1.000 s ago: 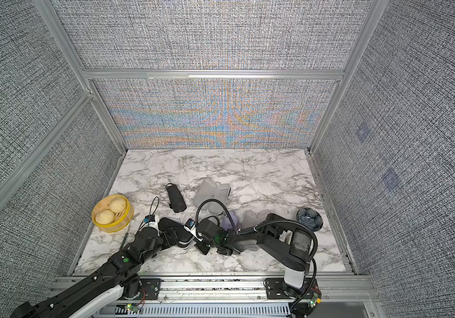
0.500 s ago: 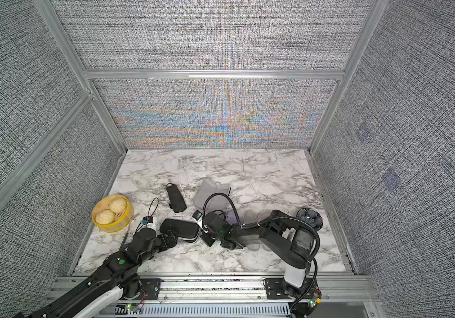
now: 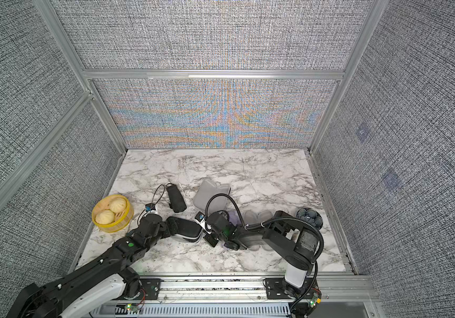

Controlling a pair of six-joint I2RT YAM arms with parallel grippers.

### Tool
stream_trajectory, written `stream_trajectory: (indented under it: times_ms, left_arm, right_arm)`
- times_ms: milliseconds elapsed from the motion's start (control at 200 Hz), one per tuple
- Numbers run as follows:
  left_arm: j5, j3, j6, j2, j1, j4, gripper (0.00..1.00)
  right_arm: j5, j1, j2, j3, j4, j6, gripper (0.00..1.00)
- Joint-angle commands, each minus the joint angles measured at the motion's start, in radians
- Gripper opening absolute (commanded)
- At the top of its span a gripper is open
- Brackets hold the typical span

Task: Put umbrellas into zippered umbrella sleeves
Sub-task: Place the umbrella sleeve at the center of the board.

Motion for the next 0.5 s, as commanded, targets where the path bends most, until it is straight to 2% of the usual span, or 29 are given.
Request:
stream_trajectory:
  times_ms: [0,80,165,230,365,495]
  left_arm:
    - [0.034,0.020,0.042,0.103,0.018,0.135,1.00]
    - [0.080,0.013,0.051,0.174,0.019,0.224,1.00]
    - [0.152,0.021,0.076,0.182,0.020,0.210,0.95]
    - [0.179,-0.013,0.045,0.168,0.017,0.246,0.88]
    - [0.191,-0.083,0.007,0.158,0.017,0.273,0.87]
    - [0.216,-0.109,-0.020,0.241,0.017,0.327,0.87]
  right_arm:
    - [-0.014,-0.001,0.003,-0.005,-0.005,-0.001,0.00]
    - [-0.031,-0.001,0.008,-0.010,0.002,0.003,0.00]
    - [-0.056,0.001,0.011,-0.018,0.023,0.010,0.00]
    - [-0.069,0.005,0.010,-0.020,0.031,0.013,0.00]
    - [-0.080,0.018,0.004,-0.030,0.035,0.013,0.00]
    - [-0.076,0.019,0.004,-0.036,0.039,0.017,0.00]
